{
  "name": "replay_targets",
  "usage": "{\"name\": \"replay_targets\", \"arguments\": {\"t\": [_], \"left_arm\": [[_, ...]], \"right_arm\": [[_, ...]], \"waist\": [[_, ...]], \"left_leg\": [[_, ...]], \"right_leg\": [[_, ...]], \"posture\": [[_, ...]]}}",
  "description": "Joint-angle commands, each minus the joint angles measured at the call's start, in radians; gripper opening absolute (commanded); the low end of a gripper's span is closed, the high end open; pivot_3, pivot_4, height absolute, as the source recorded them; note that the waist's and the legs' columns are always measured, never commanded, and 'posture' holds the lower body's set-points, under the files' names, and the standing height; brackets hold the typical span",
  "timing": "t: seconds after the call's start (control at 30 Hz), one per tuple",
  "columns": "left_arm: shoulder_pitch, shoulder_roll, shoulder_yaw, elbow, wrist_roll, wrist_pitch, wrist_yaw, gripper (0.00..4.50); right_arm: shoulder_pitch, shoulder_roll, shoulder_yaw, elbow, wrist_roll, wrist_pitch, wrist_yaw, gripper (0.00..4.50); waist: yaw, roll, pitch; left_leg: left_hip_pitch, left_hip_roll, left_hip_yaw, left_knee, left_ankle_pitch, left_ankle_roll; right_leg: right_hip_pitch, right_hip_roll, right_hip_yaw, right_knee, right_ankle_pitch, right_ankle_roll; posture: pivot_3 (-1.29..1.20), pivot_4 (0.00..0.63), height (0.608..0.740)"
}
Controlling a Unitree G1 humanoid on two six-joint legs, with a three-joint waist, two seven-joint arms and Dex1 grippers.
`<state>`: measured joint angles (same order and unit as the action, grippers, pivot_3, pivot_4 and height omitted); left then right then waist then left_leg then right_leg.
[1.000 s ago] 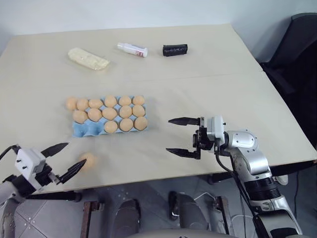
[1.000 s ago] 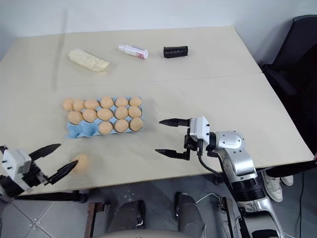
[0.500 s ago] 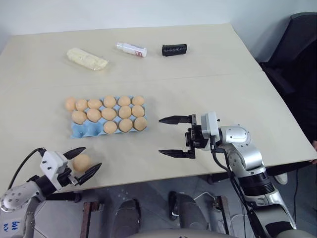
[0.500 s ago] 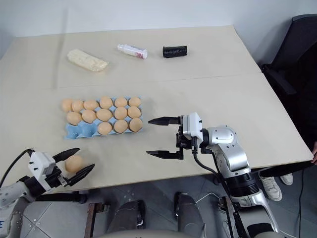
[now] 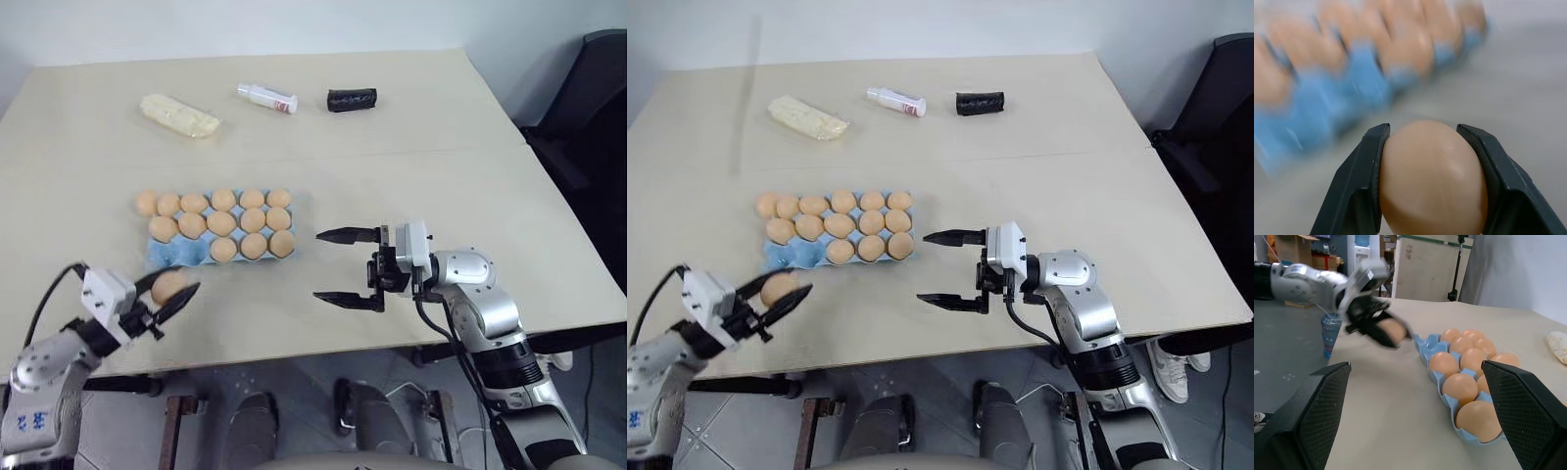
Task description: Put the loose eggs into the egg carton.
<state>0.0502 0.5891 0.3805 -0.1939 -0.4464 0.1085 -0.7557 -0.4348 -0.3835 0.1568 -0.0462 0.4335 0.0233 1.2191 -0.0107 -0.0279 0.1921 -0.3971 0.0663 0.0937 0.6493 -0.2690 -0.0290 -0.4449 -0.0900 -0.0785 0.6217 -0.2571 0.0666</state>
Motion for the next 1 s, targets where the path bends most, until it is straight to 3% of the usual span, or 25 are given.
{"name": "replay_targets", "arguments": {"t": [0.03,0.2,0.3,0.5,0.8,1.0], "left_arm": [[-0.106,-0.005,-0.039,0.028,0.004,0.018,0.031,2.16],[-0.213,-0.007,-0.103,0.163,0.06,-0.013,0.022,2.16],[-0.249,-0.005,-0.134,0.218,0.074,-0.025,0.001,2.79],[-0.246,-0.011,-0.109,0.235,0.08,-0.071,0.023,4.47],[0.021,-0.012,0.163,0.045,-0.056,-0.038,0.084,4.47],[0.185,-0.075,0.338,0.068,-0.058,-0.066,0.19,4.47]], "right_arm": [[-0.001,0.004,-0.012,-0.021,0.002,-0.018,-0.018,4.5],[0.002,0.011,-0.009,-0.03,-0.005,-0.022,-0.036,4.5],[0.002,0.016,-0.013,-0.043,-0.004,-0.02,-0.056,4.5],[0.031,0.01,-0.012,-0.084,0.003,-0.007,-0.08,4.5],[0.052,-0.006,-0.019,-0.086,0.011,0.0,-0.071,4.5],[0.039,0.031,-0.017,-0.064,0.006,-0.001,-0.108,4.5]], "waist": [[0.004,0.0,0.0],[0.001,0.0,0.0],[0.004,0.0,0.0],[0.007,0.0,0.0],[-0.009,0.0,0.0],[-0.017,0.0,0.0]], "left_leg": [[0.0,0.0,0.001,0.0,0.0,0.0],[0.002,0.001,0.003,-0.001,0.0,0.0],[0.002,0.002,0.003,-0.001,-0.001,-0.001],[0.002,0.003,0.003,0.0,-0.001,-0.001],[0.004,0.007,0.005,-0.001,-0.003,-0.004],[0.006,0.009,0.006,-0.001,-0.003,-0.004]], "right_leg": [[0.0,0.0,0.001,0.0,0.0,0.001],[0.0,0.003,0.002,0.0,0.0,0.001],[0.0,0.005,0.002,0.0,0.0,0.0],[0.0,0.006,0.002,0.001,0.0,0.0],[0.0,0.009,0.004,0.0,-0.001,-0.002],[0.001,0.01,0.005,0.001,-0.002,-0.004]], "posture": [[0.0,0.15,0.74],[0.0,0.15,0.74],[0.0,0.15,0.74],[0.0,0.15,0.74],[0.0,0.15,0.74],[0.0,0.15,0.74]]}}
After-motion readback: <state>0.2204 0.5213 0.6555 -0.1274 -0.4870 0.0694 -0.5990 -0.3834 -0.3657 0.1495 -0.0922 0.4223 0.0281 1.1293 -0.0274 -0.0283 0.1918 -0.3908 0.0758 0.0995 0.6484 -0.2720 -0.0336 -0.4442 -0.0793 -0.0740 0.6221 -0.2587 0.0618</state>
